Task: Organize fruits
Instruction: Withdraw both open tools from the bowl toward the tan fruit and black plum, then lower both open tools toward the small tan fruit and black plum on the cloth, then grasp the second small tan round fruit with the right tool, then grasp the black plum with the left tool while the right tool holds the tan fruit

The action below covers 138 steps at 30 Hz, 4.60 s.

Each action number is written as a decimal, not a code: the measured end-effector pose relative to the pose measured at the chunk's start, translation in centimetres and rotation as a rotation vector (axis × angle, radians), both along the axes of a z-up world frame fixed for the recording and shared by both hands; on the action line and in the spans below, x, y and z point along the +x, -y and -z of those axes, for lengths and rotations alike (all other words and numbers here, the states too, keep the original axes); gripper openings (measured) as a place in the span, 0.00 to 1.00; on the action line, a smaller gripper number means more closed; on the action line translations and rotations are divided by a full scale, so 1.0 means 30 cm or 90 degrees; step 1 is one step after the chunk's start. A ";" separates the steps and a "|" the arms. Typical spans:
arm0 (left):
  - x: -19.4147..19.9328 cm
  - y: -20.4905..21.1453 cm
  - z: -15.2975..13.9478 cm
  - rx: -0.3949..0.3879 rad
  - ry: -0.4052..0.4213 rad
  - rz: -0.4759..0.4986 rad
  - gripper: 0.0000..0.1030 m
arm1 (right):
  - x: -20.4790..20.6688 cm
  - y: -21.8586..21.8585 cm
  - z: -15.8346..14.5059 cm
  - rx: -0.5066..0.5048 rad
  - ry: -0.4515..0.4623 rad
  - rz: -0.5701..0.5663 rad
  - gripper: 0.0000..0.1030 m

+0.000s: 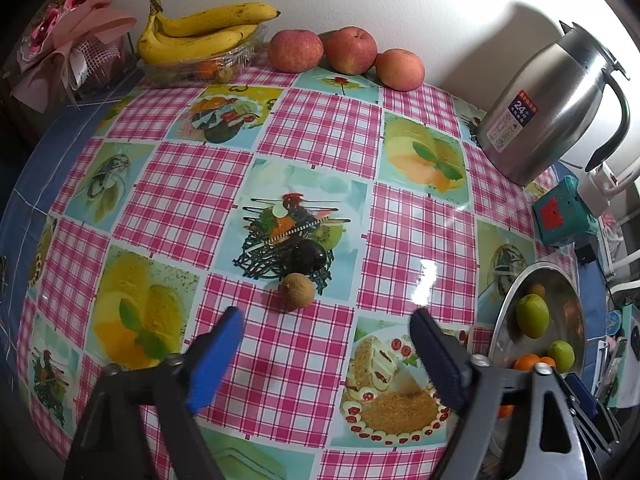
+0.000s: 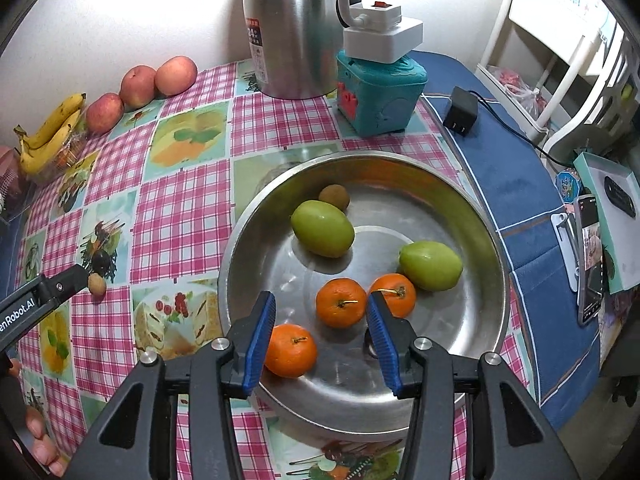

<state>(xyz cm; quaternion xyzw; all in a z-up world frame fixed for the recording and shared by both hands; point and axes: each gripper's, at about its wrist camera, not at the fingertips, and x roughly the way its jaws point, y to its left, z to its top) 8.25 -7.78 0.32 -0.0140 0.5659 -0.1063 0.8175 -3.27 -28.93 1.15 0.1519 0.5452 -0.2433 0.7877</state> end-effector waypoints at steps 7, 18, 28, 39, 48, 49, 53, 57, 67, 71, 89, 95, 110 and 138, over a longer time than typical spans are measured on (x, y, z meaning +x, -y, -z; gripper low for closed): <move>0.000 -0.004 0.001 0.009 0.008 -0.001 1.00 | 0.003 -0.001 0.005 0.001 0.002 -0.003 0.61; 0.004 -0.026 -0.010 0.035 0.041 -0.002 1.00 | 0.000 0.004 0.007 0.002 0.033 0.003 0.93; 0.007 -0.030 -0.002 0.049 0.048 0.030 1.00 | 0.004 0.004 0.005 0.012 0.063 0.015 0.93; 0.059 -0.128 -0.014 0.087 0.069 0.019 1.00 | 0.046 -0.071 0.043 0.030 0.048 -0.025 0.93; 0.130 -0.261 0.001 0.091 0.064 -0.026 1.00 | 0.111 -0.164 0.050 0.052 0.055 -0.048 0.93; 0.138 -0.280 0.002 0.088 0.063 -0.033 1.00 | 0.118 -0.172 0.050 0.056 0.056 -0.050 0.93; 0.167 -0.339 0.010 0.078 0.059 -0.057 1.00 | 0.156 -0.227 0.050 0.068 0.060 -0.070 0.93; 0.189 -0.383 0.018 0.075 0.056 -0.072 1.00 | 0.199 -0.289 0.061 0.064 0.052 -0.093 0.93; 0.243 -0.491 0.053 0.060 0.046 -0.115 1.00 | 0.308 -0.429 0.118 0.089 0.037 -0.130 0.93; 0.266 -0.509 0.072 0.043 0.035 -0.124 1.00 | 0.338 -0.453 0.130 0.098 0.037 -0.132 0.93; 0.315 -0.440 0.169 0.022 -0.040 -0.086 1.00 | 0.430 -0.492 0.198 0.097 0.019 -0.152 0.87; 0.316 -0.413 0.183 0.028 -0.045 -0.072 1.00 | 0.451 -0.534 0.232 0.103 0.001 -0.183 0.66; 0.322 -0.407 0.177 0.010 -0.053 -0.061 1.00 | 0.471 -0.570 0.240 0.114 0.004 -0.216 0.25; 0.252 -0.120 0.189 -0.133 -0.079 0.071 0.58 | 0.353 -0.344 0.195 0.123 0.004 -0.165 0.25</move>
